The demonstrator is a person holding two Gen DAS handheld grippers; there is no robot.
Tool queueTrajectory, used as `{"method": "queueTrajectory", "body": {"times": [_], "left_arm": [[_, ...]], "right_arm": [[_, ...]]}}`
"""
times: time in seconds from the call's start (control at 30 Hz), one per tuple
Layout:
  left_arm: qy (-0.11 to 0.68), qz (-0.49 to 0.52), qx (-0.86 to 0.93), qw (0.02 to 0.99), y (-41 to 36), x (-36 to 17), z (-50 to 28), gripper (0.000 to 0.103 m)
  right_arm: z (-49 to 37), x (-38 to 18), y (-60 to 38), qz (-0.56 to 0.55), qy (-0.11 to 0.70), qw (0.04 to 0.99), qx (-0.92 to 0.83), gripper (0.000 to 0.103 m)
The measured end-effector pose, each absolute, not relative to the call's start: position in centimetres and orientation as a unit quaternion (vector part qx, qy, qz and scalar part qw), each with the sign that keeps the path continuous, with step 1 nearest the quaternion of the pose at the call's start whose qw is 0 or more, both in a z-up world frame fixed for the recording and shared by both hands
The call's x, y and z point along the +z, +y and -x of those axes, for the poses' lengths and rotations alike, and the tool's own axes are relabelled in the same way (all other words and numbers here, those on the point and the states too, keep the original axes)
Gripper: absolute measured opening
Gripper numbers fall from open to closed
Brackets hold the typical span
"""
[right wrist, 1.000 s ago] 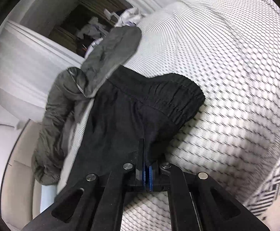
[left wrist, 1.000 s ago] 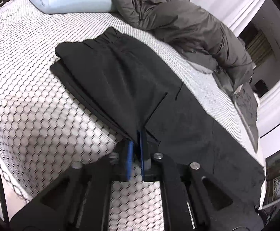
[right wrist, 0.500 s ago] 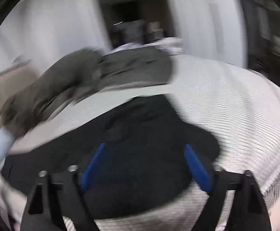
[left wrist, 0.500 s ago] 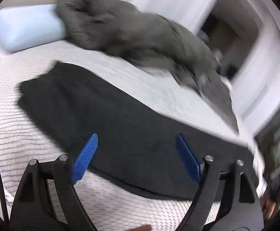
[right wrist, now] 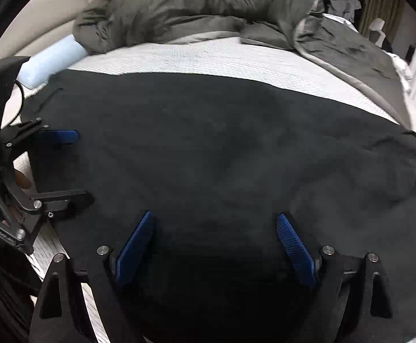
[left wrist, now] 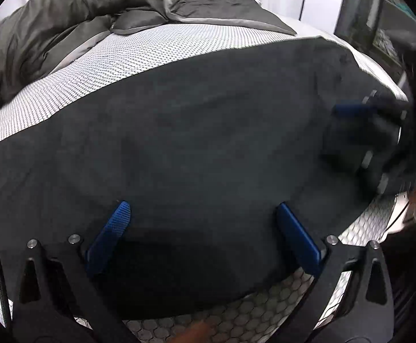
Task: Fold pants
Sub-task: 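Press and smooth the spread sweatpants on the mattress with both open tools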
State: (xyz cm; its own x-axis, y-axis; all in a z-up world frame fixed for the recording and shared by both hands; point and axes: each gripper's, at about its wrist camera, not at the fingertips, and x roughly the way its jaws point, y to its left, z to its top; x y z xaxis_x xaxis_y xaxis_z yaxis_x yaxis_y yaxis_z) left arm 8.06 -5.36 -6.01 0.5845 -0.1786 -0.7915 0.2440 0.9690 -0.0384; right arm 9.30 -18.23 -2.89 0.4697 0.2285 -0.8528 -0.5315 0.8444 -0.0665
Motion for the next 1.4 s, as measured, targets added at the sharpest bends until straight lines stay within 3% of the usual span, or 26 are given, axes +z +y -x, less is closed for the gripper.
{"method": "queueTrajectory", "body": {"times": [0.13,0.3,0.47,0.6,0.7,0.83,0.97,1.1,1.2,1.3,1.4], "left_arm": [[0.445,0.000,-0.103,0.890,-2.8,-6.1,-6.8,0.102],[0.449,0.007,-0.075,0.890,-1.0,-5.7,-6.9,0.102],[0.398,0.021,-0.076,0.914,-1.2,-2.7,-6.3,0.102],[0.366,0.010,-0.080,0.927,-3.1,-0.3,-8.0,0.102],[0.400,0.002,-0.105,0.911,-5.5,-0.5,-12.0,0.102],[0.462,-0.025,-0.124,0.878,-7.3,-3.8,-13.8,0.102],[0.487,-0.027,-0.117,0.865,-6.0,-5.4,-13.7,0.102],[0.494,-0.020,-0.084,0.865,-3.4,-5.4,-13.1,0.102],[0.496,-0.008,-0.051,0.867,-1.1,-5.1,-12.4,0.102],[0.481,0.016,-0.026,0.876,0.8,-4.3,-12.2,0.102],[0.457,0.042,-0.068,0.886,0.2,-2.7,-10.5,0.102]], "right_arm": [[-10.4,-1.9,-26.0,0.186,0.457,0.868,0.061,0.089],[-11.5,-1.7,-34.9,0.065,0.462,0.883,-0.051,0.092],[-10.4,0.3,-31.7,0.093,0.424,0.901,-0.017,0.093],[-11.7,1.9,-28.7,0.018,0.419,0.902,0.100,0.094],[-14.1,1.5,-23.9,0.021,0.438,0.884,0.161,0.094],[-17.3,-3.1,-18.4,0.091,0.498,0.837,0.207,0.094],[-17.9,-4.0,-19.6,0.114,0.501,0.840,0.173,0.093],[-19.1,-3.2,-24.7,0.177,0.481,0.859,0.012,0.093],[-19.5,-3.2,-27.8,0.112,0.483,0.868,0.023,0.093],[-18.3,-3.0,-26.2,0.153,0.468,0.870,0.007,0.094],[-17.1,-1.6,-25.3,0.124,0.463,0.876,0.054,0.094]]}}
